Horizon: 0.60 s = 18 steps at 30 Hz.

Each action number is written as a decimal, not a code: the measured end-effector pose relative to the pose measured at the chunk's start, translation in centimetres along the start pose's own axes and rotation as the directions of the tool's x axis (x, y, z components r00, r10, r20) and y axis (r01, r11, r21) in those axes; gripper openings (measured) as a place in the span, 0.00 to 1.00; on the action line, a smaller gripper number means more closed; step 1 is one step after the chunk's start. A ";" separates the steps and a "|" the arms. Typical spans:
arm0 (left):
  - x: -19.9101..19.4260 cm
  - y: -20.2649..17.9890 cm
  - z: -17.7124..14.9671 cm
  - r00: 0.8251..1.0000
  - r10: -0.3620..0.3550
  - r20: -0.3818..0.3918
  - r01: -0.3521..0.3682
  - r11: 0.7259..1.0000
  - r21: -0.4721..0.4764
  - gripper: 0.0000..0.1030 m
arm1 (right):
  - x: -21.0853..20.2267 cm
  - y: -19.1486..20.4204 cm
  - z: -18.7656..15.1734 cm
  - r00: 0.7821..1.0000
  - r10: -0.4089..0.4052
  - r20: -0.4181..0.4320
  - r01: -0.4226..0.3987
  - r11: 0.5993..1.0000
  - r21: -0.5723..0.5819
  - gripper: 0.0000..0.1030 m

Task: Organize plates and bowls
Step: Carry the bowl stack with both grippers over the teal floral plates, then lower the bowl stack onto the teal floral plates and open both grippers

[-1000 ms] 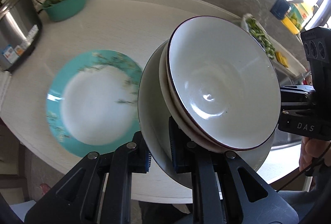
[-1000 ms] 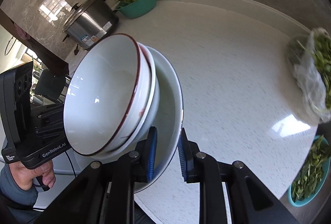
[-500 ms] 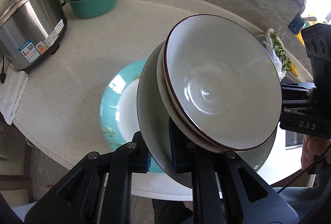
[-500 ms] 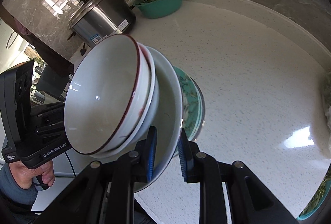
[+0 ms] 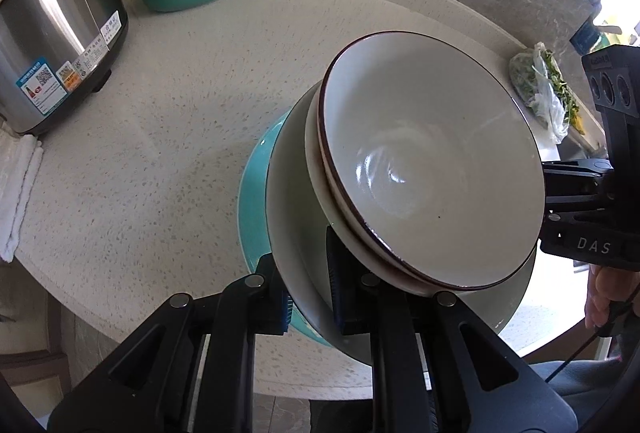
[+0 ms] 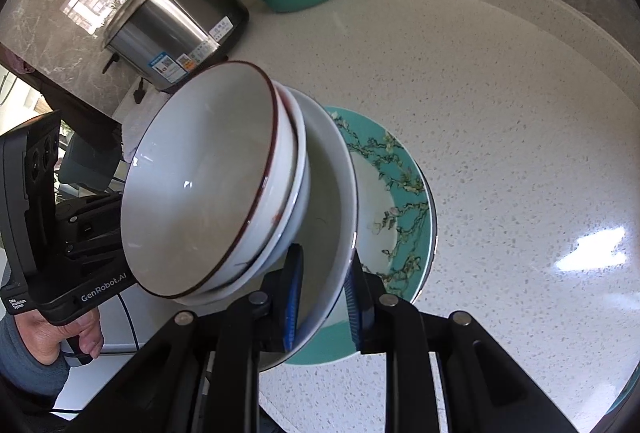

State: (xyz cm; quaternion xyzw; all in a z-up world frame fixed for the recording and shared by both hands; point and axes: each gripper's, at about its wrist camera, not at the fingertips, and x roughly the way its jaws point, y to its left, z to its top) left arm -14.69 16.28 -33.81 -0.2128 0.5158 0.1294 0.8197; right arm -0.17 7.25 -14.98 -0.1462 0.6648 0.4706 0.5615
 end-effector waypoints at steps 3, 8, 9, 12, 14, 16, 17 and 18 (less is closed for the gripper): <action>1.2 0.7 0.4 1.000 -0.006 -0.003 0.006 1.000 0.009 0.12 | 0.7 -0.2 -0.1 1.000 -0.011 -0.004 0.011 1.000 0.007 0.21; 3.3 1.7 0.8 1.000 -0.014 -0.012 0.014 1.000 0.027 0.12 | 1.6 -0.4 0.0 1.000 -0.022 -0.010 0.022 0.999 0.023 0.21; 3.6 1.9 0.9 1.000 -0.015 -0.014 0.015 0.999 0.031 0.12 | 1.8 -0.4 0.1 1.000 -0.024 -0.012 0.024 0.999 0.024 0.21; 4.4 2.0 0.6 1.000 -0.014 -0.019 0.015 0.999 0.038 0.12 | 2.2 -0.6 -0.1 0.999 -0.027 -0.017 0.027 0.999 0.034 0.21; 5.0 2.1 0.6 1.000 -0.014 -0.024 0.015 0.999 0.041 0.12 | 2.5 -0.7 -0.2 0.999 -0.029 -0.020 0.030 0.999 0.040 0.21; 5.5 2.2 0.4 1.000 -0.014 -0.028 0.015 0.999 0.041 0.12 | 2.7 -0.8 -0.4 0.999 -0.031 -0.021 0.032 0.999 0.043 0.21; 5.6 2.0 0.4 1.000 -0.011 -0.024 0.012 0.999 0.045 0.12 | 2.8 -0.8 -0.5 0.999 -0.031 -0.022 0.032 0.999 0.044 0.21; 5.6 1.9 0.4 1.000 -0.008 -0.020 0.009 0.999 0.051 0.12 | 2.9 -0.8 -0.6 0.999 -0.033 -0.018 0.034 0.998 0.043 0.21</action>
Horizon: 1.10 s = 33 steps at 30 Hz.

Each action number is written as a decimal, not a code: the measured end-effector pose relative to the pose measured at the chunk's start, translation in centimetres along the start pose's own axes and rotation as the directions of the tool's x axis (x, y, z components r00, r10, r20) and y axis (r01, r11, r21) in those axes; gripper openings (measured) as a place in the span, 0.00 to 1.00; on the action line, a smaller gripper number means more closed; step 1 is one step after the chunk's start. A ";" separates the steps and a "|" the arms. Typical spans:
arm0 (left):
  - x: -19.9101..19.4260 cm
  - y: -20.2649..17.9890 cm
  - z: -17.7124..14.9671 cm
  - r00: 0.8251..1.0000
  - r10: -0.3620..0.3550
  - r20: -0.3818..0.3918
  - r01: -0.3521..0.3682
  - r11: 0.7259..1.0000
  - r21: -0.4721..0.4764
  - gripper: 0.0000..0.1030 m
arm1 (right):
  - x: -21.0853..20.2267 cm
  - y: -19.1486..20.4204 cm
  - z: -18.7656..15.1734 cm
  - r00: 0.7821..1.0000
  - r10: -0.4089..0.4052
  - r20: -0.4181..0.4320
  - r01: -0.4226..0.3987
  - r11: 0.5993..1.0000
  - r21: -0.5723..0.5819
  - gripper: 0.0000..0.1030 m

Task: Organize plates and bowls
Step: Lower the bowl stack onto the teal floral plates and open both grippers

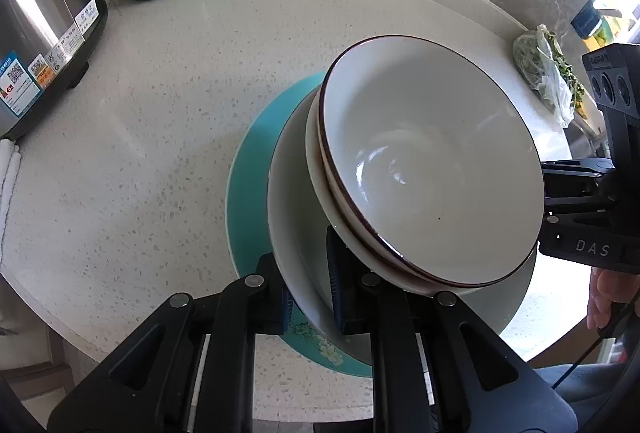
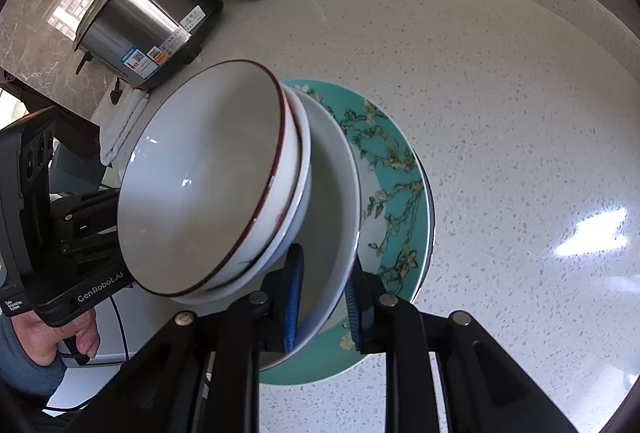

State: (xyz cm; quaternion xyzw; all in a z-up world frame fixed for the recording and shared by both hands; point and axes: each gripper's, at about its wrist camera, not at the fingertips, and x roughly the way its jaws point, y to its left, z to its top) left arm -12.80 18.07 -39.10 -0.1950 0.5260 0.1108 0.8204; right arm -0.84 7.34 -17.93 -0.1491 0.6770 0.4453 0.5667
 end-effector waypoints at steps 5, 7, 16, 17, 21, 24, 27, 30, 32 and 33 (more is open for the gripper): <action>0.1 -0.2 -0.5 1.000 0.006 0.008 -0.006 1.000 0.005 0.12 | 0.2 0.2 -0.1 1.000 -0.012 0.011 0.012 1.000 -0.008 0.21; 0.2 -0.4 -0.7 1.000 0.009 0.013 -0.009 1.000 0.006 0.12 | 0.3 0.2 -0.1 1.000 -0.015 0.017 0.015 1.000 -0.009 0.21; -0.6 -1.3 -1.6 0.998 0.015 0.055 -0.015 1.000 0.002 0.15 | 0.2 0.6 -0.3 0.998 -0.039 0.040 0.040 0.999 -0.021 0.25; -0.9 -1.3 -1.8 0.998 0.023 0.066 -0.024 1.000 0.002 0.15 | 0.0 0.7 -0.4 0.998 -0.043 0.046 0.044 0.999 -0.020 0.25; -2.8 -1.0 -1.9 0.994 0.039 0.102 -0.038 0.999 -0.016 0.15 | -0.9 0.4 -0.9 0.995 -0.062 0.074 0.063 0.998 -0.004 0.32; -4.3 -1.2 -2.2 0.991 0.046 0.126 -0.043 0.999 -0.029 0.18 | -1.8 0.2 -1.3 0.993 -0.074 0.091 0.074 0.997 0.005 0.39; -6.1 -1.7 -2.9 0.986 0.065 0.154 -0.059 0.997 -0.048 0.21 | -3.4 0.3 -1.8 0.990 -0.078 0.121 0.078 0.997 0.005 0.44; -8.8 -1.6 -3.9 0.976 0.097 0.195 -0.082 0.993 -0.085 0.70 | -5.3 0.5 -2.3 0.984 -0.083 0.159 0.083 0.997 0.005 0.63; -10.4 -2.0 -4.7 0.967 0.116 0.226 -0.097 0.991 -0.094 0.81 | -6.8 0.7 -2.7 0.977 -0.086 0.193 0.087 0.996 0.007 0.71; -11.1 -2.4 -5.0 0.963 0.138 0.230 -0.118 0.988 -0.099 0.82 | -7.3 0.8 -2.8 0.975 -0.088 0.203 0.089 0.996 0.004 0.76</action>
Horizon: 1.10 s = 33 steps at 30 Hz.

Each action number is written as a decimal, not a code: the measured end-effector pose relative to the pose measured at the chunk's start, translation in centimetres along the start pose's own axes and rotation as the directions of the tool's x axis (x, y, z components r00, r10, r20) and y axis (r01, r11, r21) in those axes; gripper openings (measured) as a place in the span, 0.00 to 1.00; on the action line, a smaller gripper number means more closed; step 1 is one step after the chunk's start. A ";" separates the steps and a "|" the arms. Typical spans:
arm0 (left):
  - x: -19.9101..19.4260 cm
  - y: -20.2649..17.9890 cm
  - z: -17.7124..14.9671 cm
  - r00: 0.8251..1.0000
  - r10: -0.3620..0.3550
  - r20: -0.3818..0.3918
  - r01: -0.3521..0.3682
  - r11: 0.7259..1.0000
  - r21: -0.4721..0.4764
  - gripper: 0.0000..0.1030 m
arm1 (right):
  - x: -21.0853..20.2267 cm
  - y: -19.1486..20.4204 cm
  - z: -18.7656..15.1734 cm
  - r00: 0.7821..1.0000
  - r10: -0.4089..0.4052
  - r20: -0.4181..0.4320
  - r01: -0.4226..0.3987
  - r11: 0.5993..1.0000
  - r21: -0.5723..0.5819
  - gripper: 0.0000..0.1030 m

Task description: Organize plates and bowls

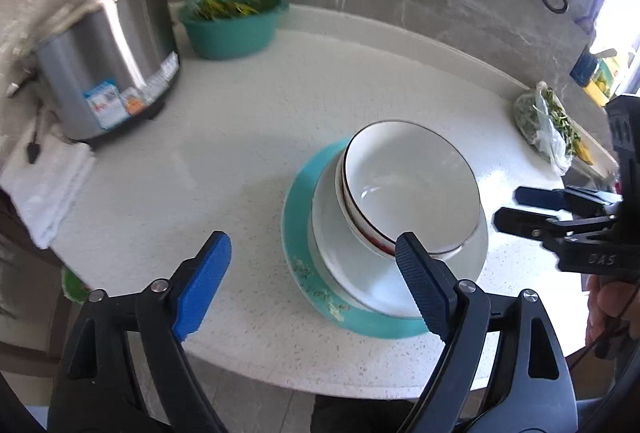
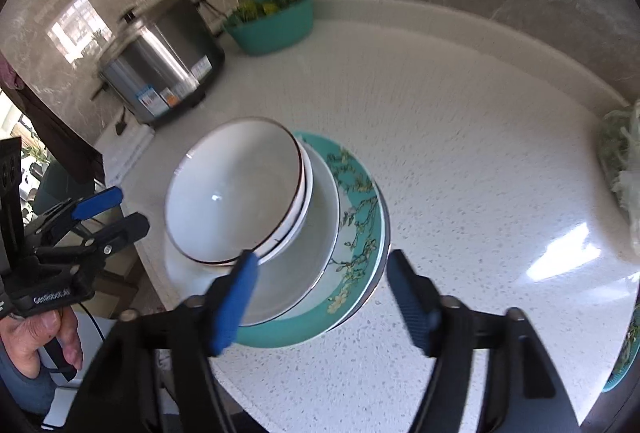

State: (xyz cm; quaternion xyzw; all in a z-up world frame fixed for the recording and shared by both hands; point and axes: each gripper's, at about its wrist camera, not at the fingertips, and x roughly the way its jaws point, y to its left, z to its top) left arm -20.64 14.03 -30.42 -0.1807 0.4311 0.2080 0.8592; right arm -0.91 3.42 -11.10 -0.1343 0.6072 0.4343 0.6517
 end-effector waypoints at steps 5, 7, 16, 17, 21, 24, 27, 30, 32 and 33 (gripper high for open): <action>-4.7 -0.5 -1.3 0.998 0.030 0.054 -0.027 0.998 -0.056 1.00 | -3.5 0.3 -0.4 0.998 -0.012 0.064 0.012 1.000 0.013 1.00; -6.4 -1.0 -1.5 0.996 0.062 0.072 -0.058 0.997 -0.058 1.00 | -5.0 0.5 -0.8 0.995 -0.018 0.099 0.017 1.000 0.015 1.00; -11.7 -5.0 -1.1 0.991 0.065 0.116 -0.065 0.998 -0.006 1.00 | -10.9 2.1 -1.9 0.977 -0.117 0.177 0.107 0.992 0.064 1.00; -12.4 -5.3 -0.9 0.988 0.077 0.136 -0.078 0.997 -0.001 1.00 | -11.5 2.5 -2.0 0.974 -0.131 0.185 0.120 0.990 0.070 1.00; -14.5 -6.6 -0.3 0.963 0.194 0.188 -0.208 0.977 0.054 1.00 | -13.0 4.3 -2.3 0.961 -0.178 0.210 0.161 0.983 0.094 1.00; -15.5 -6.4 0.4 0.960 0.199 0.196 -0.217 0.973 0.074 1.00 | -13.8 5.8 -2.3 0.953 -0.198 0.229 0.174 0.978 0.117 1.00; -15.7 -5.1 1.3 0.979 0.129 0.160 -0.136 0.990 0.039 1.00 | -14.4 7.0 -2.3 0.940 -0.241 0.240 0.211 0.967 0.143 1.00; -15.6 -3.6 2.1 0.986 0.081 0.145 -0.084 0.996 0.018 1.00 | -15.0 7.7 -2.6 0.931 -0.273 0.243 0.235 0.956 0.174 1.00; -15.9 -3.3 2.5 0.986 0.070 0.150 -0.076 0.996 0.037 1.00 | -15.2 8.1 -2.6 0.925 -0.290 0.244 0.248 0.950 0.189 1.00; -15.8 -3.1 2.7 0.987 0.061 0.149 -0.068 0.997 0.044 1.00 | -15.2 8.2 -2.6 0.924 -0.296 0.241 0.253 0.948 0.194 1.00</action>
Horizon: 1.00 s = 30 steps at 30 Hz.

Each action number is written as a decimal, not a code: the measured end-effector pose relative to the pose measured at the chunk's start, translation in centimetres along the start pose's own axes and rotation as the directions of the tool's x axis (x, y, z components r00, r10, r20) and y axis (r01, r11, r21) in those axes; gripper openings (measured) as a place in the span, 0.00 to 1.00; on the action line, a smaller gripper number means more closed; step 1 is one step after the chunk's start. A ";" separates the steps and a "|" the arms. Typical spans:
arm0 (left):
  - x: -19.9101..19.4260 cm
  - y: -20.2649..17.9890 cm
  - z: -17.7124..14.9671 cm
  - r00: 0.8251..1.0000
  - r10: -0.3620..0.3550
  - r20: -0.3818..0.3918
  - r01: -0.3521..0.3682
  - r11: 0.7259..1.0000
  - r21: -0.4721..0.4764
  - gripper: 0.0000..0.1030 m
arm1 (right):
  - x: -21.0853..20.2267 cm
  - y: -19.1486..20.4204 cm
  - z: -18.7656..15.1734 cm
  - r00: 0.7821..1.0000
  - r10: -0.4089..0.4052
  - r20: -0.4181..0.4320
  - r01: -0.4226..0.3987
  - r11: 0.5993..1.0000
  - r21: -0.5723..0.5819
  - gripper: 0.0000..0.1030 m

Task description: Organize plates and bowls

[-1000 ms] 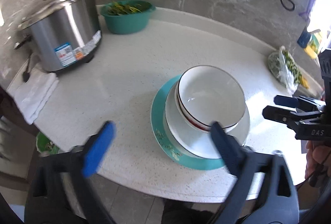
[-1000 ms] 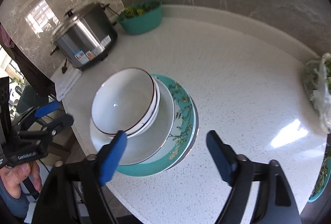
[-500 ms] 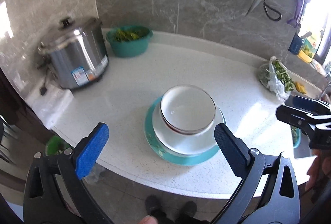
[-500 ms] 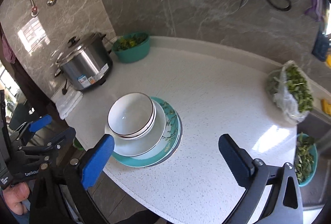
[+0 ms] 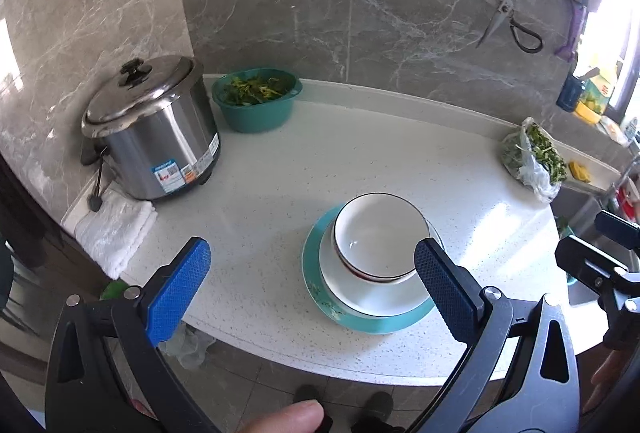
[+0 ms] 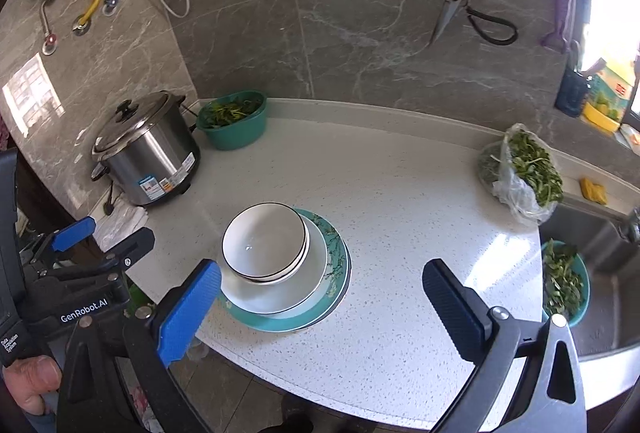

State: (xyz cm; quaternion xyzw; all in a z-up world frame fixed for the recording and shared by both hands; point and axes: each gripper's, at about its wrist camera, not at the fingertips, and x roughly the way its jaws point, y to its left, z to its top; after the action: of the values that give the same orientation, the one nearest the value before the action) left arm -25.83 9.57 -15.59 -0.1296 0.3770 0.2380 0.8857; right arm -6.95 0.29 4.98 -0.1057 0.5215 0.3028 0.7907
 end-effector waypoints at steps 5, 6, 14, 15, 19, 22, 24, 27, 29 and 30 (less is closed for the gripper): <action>-0.1 -0.2 0.5 0.999 -0.037 -0.008 0.038 0.999 0.028 1.00 | -0.4 0.6 -0.2 1.000 -0.018 0.001 0.018 1.000 0.007 1.00; -0.1 -0.4 0.5 0.999 -0.035 -0.012 0.035 0.999 0.034 1.00 | -0.5 0.7 -0.2 1.000 -0.020 0.001 0.020 1.000 0.006 1.00; -0.7 -1.0 0.2 1.000 -0.020 -0.019 0.021 0.999 0.041 1.00 | -1.3 0.4 -0.6 0.999 -0.044 0.002 0.044 0.999 0.017 1.00; -0.7 -1.1 0.1 1.000 -0.016 -0.021 0.017 0.999 0.042 1.00 | -1.4 0.4 -0.6 0.999 -0.046 0.003 0.046 0.999 0.019 1.00; -1.0 -1.3 -0.1 1.000 -0.004 -0.021 0.004 0.999 0.045 1.00 | -1.8 0.1 -0.8 0.998 -0.055 0.008 0.055 0.998 0.027 1.00; -1.3 -1.4 -0.2 1.000 0.001 -0.019 -0.001 0.999 0.041 1.00 | -2.0 0.0 -0.8 0.998 -0.058 0.010 0.058 0.998 0.029 1.00; -1.3 -1.4 -0.2 1.000 0.005 -0.019 -0.004 0.999 0.035 1.00 | -2.0 0.0 -0.9 0.998 -0.063 0.006 0.063 0.998 0.029 1.00; -1.3 -1.4 -0.1 1.000 0.007 -0.026 -0.006 0.999 0.033 1.00 | -1.9 0.0 -1.0 0.998 -0.068 -0.004 0.068 0.997 0.032 1.00; -1.2 -1.5 0.0 1.000 0.008 -0.029 -0.007 0.999 0.031 1.00 | -1.8 0.1 -1.1 0.998 -0.067 -0.006 0.067 0.997 0.033 1.00; -1.3 -1.5 0.0 1.000 0.008 -0.030 -0.007 0.999 0.032 1.00 | -1.8 0.1 -1.1 0.998 -0.069 -0.006 0.069 0.997 0.033 1.00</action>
State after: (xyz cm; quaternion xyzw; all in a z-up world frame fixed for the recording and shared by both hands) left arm -25.81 7.82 -14.63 -0.1175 0.3946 0.2334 0.8809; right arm -8.30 -0.83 6.17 -0.1113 0.5244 0.2664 0.8010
